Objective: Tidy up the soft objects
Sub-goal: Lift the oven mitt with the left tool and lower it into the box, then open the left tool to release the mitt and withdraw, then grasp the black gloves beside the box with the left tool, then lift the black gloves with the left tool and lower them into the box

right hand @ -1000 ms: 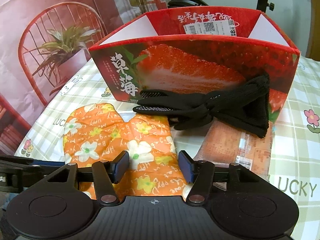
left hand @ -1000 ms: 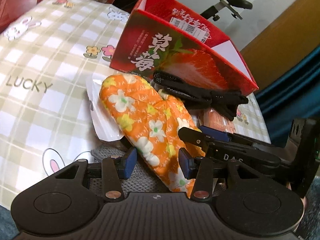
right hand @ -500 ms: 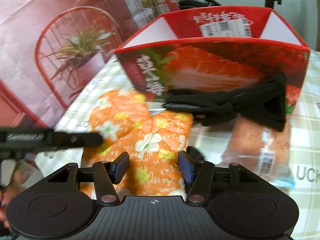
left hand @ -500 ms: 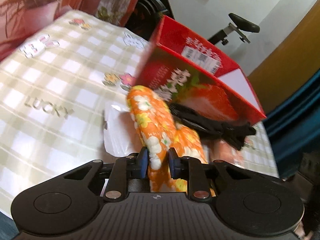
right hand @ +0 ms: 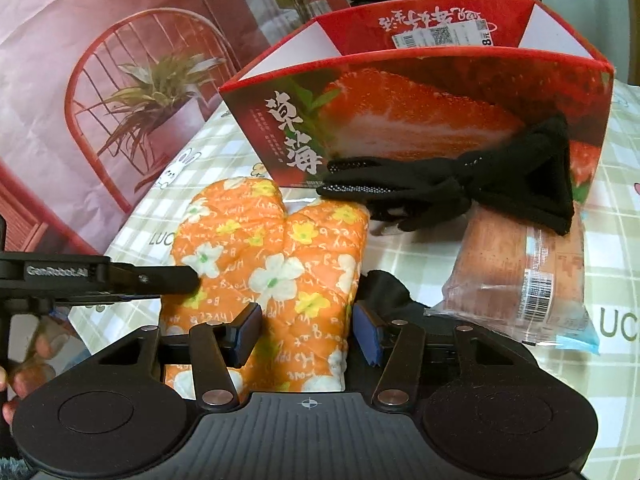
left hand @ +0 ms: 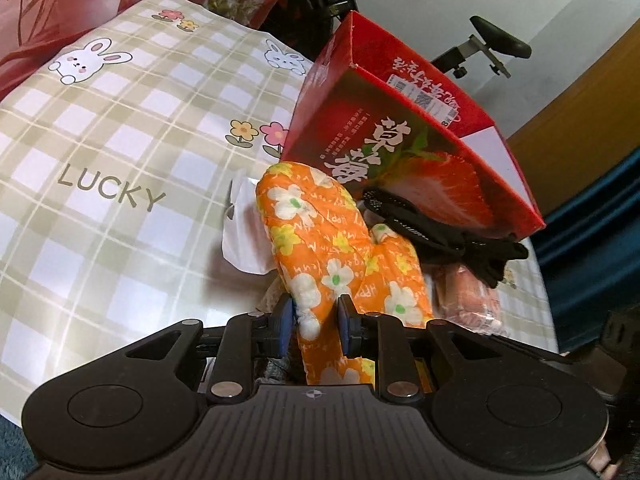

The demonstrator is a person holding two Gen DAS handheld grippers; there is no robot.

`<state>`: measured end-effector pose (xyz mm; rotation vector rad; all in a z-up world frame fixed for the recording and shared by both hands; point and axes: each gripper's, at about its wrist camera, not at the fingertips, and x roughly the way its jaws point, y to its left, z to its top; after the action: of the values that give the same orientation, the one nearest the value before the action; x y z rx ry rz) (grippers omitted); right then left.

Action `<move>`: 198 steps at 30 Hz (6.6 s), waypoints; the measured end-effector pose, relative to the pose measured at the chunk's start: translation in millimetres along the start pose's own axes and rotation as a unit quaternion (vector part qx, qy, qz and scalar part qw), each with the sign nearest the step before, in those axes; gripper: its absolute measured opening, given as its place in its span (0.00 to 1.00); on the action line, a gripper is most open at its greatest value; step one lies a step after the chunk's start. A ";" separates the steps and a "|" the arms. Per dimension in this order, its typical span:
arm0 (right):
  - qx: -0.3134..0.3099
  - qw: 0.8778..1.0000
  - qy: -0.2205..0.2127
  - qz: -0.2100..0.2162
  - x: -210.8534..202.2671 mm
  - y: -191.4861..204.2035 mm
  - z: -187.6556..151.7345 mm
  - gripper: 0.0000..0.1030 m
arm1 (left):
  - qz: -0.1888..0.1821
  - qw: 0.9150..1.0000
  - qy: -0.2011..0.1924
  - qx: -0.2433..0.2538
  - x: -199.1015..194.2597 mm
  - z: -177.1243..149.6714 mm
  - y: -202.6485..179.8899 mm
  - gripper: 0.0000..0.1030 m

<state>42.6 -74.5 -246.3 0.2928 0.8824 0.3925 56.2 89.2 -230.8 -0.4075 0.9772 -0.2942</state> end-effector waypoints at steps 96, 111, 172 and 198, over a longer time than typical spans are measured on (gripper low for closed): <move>-0.024 0.989 -0.070 -0.125 8.9 -26.0 162.1 0.32 | 0.051 0.972 -0.094 0.211 31.7 149.4 -102.0 0.39; -0.016 0.986 -0.102 -0.133 -52.0 -35.2 116.7 0.32 | 0.045 0.976 -0.071 0.203 17.5 101.2 -98.9 0.39; 0.003 0.987 -0.129 -0.094 -41.8 -74.1 35.7 0.07 | -0.089 0.988 -0.009 0.128 83.0 63.2 -98.4 0.11; -0.058 0.972 -0.219 -0.057 -105.2 -25.3 106.6 0.07 | -0.091 0.969 -0.139 0.181 -1.1 106.3 -133.6 0.12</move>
<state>72.3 -153.3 -119.9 0.2073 0.4372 0.2570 137.7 -7.4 -116.1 -0.1967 0.5941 -0.5570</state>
